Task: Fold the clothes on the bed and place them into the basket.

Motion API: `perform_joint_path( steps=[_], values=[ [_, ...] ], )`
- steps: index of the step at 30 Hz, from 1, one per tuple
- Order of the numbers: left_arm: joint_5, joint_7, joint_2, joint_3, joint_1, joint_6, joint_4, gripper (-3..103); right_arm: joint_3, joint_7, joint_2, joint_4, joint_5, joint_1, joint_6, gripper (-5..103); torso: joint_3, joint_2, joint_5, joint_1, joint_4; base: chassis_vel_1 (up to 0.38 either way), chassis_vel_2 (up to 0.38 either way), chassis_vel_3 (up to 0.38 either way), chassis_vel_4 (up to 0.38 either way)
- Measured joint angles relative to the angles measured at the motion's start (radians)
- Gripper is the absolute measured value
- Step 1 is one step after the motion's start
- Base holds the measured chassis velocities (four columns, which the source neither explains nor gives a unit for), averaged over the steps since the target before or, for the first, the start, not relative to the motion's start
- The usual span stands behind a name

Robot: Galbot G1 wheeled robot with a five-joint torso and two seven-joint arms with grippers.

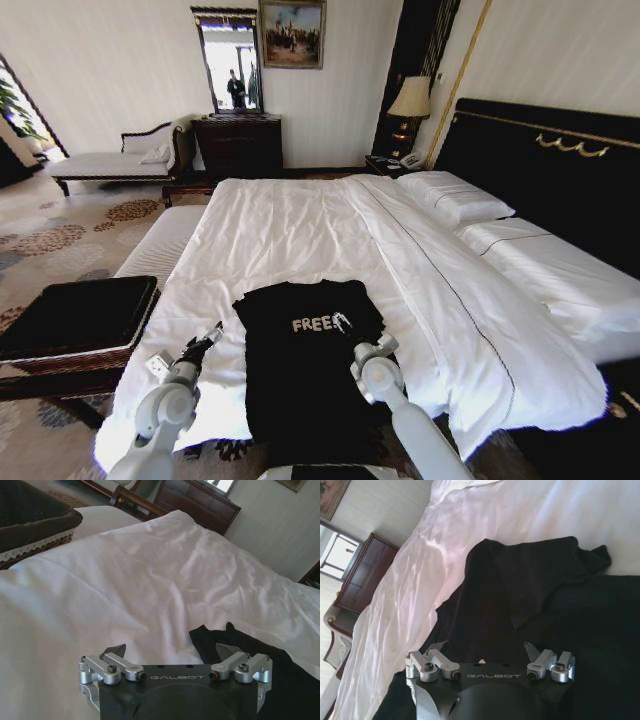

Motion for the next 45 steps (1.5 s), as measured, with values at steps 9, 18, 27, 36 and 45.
perform_joint_path(
  steps=[9,18,27,36,45],
  values=[
    [-0.001,-0.005,0.008,-0.003,0.009,0.001,-0.017,100,0.023,-0.001,-0.008,-0.039,0.010,0.013,0.006,58,0.000,0.000,0.0001,0.000,0.0000,0.000,0.000,0.000,0.000],
    [0.000,-0.008,0.001,-0.005,0.016,0.000,-0.024,100,0.033,-0.004,-0.013,-0.060,0.000,0.024,0.017,26,0.000,0.000,0.0000,0.000,0.0000,0.000,0.000,0.000,0.000],
    [0.000,-0.010,-0.001,-0.009,0.019,-0.001,-0.030,100,0.038,-0.014,-0.016,-0.003,-0.009,-0.018,0.010,-1,0.000,0.000,0.0000,0.000,0.0000,0.000,0.000,0.000,0.000],
    [0.003,-0.012,-0.002,-0.006,0.016,-0.002,-0.029,100,0.048,-0.019,0.006,-0.028,-0.012,-0.020,0.004,25,0.000,0.000,0.0000,0.000,0.0001,0.000,0.000,0.000,0.000],
    [0.003,-0.015,-0.002,-0.007,0.019,-0.002,-0.029,100,0.049,-0.016,0.017,-0.076,-0.009,0.003,0.005,58,0.000,0.000,0.0000,0.000,0.0001,0.000,0.000,0.000,0.000]
  ],
)
